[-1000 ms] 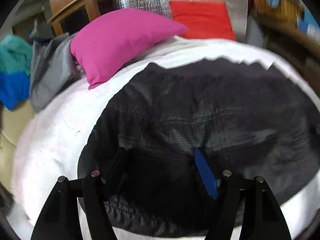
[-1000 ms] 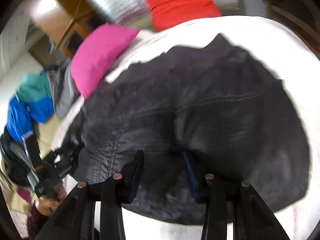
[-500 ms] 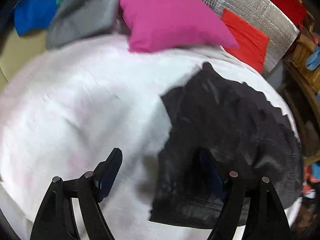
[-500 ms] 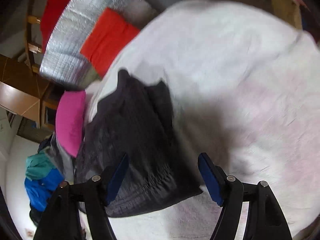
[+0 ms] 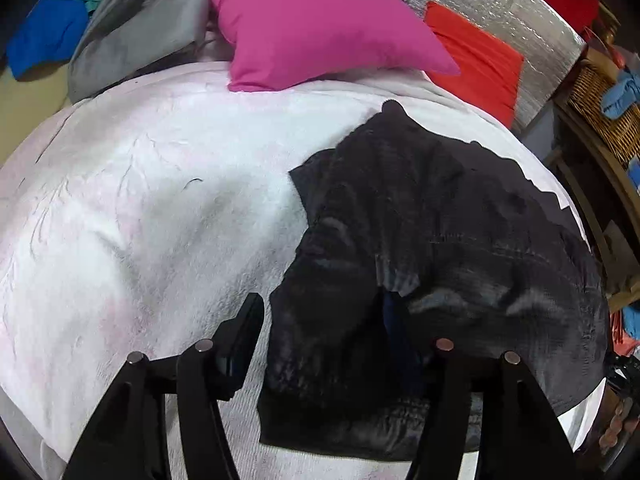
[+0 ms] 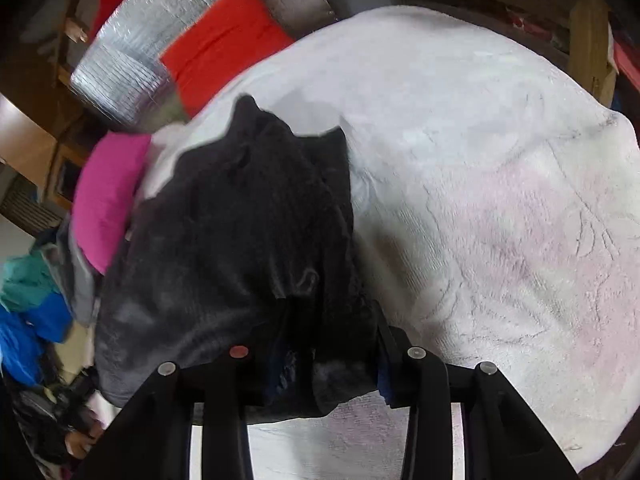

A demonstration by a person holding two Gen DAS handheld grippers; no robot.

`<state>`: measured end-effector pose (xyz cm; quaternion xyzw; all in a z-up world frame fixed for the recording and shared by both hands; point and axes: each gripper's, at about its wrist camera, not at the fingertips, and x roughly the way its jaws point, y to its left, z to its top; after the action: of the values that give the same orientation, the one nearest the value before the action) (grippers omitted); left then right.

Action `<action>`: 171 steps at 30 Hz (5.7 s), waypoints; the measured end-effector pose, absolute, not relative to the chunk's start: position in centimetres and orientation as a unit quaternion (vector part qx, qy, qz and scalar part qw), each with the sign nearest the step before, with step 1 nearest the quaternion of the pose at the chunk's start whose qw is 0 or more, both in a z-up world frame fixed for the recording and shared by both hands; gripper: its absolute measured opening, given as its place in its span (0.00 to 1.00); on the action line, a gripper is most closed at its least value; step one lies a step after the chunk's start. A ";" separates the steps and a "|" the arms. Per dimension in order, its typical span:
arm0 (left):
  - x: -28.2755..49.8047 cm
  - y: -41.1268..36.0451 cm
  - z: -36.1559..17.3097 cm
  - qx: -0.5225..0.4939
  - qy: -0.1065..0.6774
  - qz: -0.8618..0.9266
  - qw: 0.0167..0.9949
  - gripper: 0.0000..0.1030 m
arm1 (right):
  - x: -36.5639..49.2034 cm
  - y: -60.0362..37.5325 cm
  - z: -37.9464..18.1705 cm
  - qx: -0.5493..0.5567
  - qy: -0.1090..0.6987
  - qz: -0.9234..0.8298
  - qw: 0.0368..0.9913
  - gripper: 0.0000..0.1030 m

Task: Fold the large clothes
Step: 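Grasp the black jacket edge with both tools and lift it, then fold the held jacket edge over onto the bundle with both tools, then press the folded jacket flat and open both tools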

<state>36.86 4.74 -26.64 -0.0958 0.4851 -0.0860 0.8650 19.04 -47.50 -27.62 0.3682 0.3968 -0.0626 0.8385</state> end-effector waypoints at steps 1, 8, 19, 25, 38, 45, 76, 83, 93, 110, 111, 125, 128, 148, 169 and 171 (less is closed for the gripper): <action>36.5 4.9 -26.2 -0.097 0.480 -0.083 0.868 0.62 | 18.2 -47.8 -27.2 0.382 0.384 -0.065 0.838 0.54; 30.5 6.7 -22.2 -0.119 0.401 -0.087 0.904 0.72 | 13.3 -47.4 -25.4 0.449 0.301 -0.035 0.841 0.76; 30.1 6.3 -26.2 -0.211 0.488 -0.127 0.838 0.73 | 17.3 -42.3 -30.9 0.558 0.354 0.034 0.750 0.77; 31.5 6.4 -27.8 -0.278 0.494 -0.114 0.816 0.73 | 19.5 -42.1 -31.9 0.572 0.317 -0.004 0.756 0.76; 32.8 3.4 -28.1 -0.199 0.487 -0.100 0.845 0.62 | 21.4 -40.1 -28.7 0.402 0.342 -0.093 0.844 0.43; 31.3 5.9 -27.5 -0.242 0.498 -0.115 0.825 0.67 | 19.0 -41.4 -28.2 0.447 0.336 -0.067 0.826 0.57; 29.3 8.9 -25.4 -0.227 0.458 -0.105 0.853 0.66 | 18.6 -41.9 -28.2 0.507 0.339 -0.037 0.791 0.73; 28.0 4.2 -26.1 -0.206 0.497 -0.173 0.825 0.71 | 21.0 -37.3 -29.6 0.529 0.372 0.067 0.760 0.75; 29.7 2.3 -27.9 -0.226 0.507 -0.138 0.821 0.71 | 23.0 -33.7 -27.7 0.441 0.347 0.019 0.828 0.57; 25.3 -0.9 -23.2 -0.019 0.409 -0.071 0.909 0.72 | 19.6 -31.9 -24.1 0.313 0.387 0.005 0.867 0.66; 24.8 -0.8 -22.8 -0.012 0.398 -0.069 0.914 0.72 | 19.0 -31.9 -23.8 0.306 0.383 0.007 0.872 0.66; 24.8 -3.3 -21.3 0.036 0.356 -0.066 0.932 0.72 | 18.9 -33.3 -20.8 0.220 0.319 -0.073 0.919 0.66; 24.9 -4.1 -21.5 0.044 0.354 -0.066 0.932 0.72 | 20.2 -34.2 -22.1 0.239 0.339 -0.085 0.906 0.65; 25.6 -4.9 -22.5 0.054 0.372 -0.053 0.925 0.72 | 19.9 -39.0 -21.4 0.277 0.345 -0.160 0.882 0.65; 23.5 -4.7 -21.1 0.076 0.379 -0.065 0.920 0.86 | 16.0 -36.4 -19.7 0.228 0.342 -0.130 0.902 0.68; 21.1 -4.6 -18.4 0.079 0.344 -0.078 0.932 0.86 | 14.2 -34.7 -17.8 0.194 0.326 -0.124 0.917 0.71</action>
<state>21.08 -4.61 -18.35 0.0787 0.3437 -0.0783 0.9325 14.20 -34.75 -17.85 0.1935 0.3261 -0.1244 0.9169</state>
